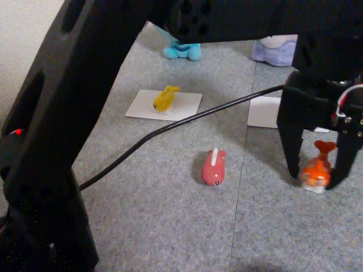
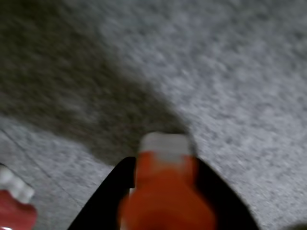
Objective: Wooper wants to eat egg sudhi, and Goomy wants to eat shrimp sushi
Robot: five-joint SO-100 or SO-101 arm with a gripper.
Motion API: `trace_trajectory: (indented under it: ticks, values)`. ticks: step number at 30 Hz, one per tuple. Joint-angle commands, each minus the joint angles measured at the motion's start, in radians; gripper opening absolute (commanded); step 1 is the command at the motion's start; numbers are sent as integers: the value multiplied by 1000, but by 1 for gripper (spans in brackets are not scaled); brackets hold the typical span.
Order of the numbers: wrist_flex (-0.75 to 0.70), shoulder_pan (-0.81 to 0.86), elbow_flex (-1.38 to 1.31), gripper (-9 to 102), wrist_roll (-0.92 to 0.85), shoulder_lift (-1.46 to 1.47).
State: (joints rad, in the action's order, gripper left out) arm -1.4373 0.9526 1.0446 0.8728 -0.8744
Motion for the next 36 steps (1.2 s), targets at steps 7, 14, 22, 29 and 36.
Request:
trace_trajectory:
  ticks: [7,14,22,29,36]
  values:
    - [-37,-18,-34,6,17,-57]
    - [-23,-127,-35,6,101,-206]
    - [28,-322,-37,6,229,-288]
    - [189,-353,-37,6,242,-285]
    - [321,-337,-37,7,224,-276]
